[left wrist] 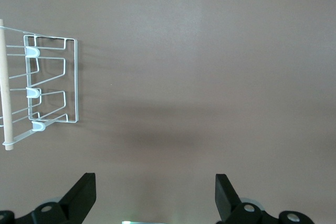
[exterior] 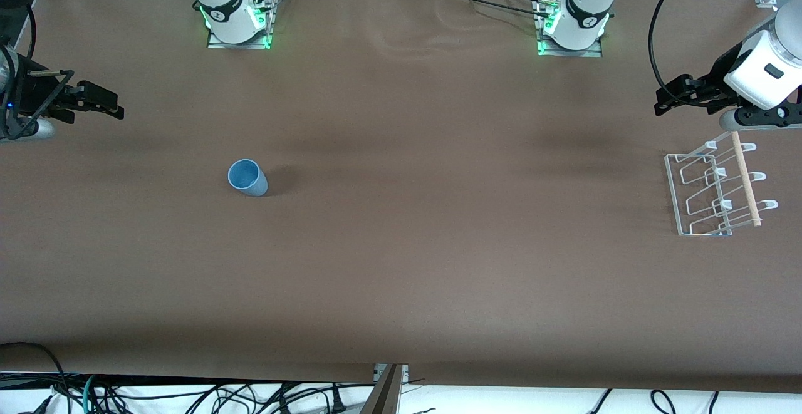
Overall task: Transfer cup to left arm and place on rack
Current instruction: 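Move the right gripper toward the light blue cup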
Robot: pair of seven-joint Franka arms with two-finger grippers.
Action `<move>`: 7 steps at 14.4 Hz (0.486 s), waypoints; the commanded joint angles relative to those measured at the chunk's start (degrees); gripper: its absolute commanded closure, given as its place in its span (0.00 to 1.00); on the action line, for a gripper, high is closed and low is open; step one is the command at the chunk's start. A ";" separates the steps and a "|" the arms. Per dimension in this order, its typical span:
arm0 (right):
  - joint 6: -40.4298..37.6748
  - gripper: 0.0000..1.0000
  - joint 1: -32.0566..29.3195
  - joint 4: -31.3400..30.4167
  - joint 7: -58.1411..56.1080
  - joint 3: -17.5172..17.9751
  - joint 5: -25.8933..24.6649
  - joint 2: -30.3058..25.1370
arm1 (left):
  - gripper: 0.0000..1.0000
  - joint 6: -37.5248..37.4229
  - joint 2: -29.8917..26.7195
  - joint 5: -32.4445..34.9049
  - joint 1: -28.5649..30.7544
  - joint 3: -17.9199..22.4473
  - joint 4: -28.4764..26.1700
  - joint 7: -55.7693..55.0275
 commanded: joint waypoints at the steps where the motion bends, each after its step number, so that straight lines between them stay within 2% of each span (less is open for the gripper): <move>1: -0.66 0.01 -0.25 0.24 -0.24 0.74 -0.22 -0.93 | 0.00 -0.86 -0.03 1.14 0.36 -0.56 0.97 -0.73; 7: -2.33 0.01 0.46 0.43 -0.59 0.83 -0.13 0.12 | 0.00 -0.77 0.32 0.96 0.36 -0.56 1.14 -0.82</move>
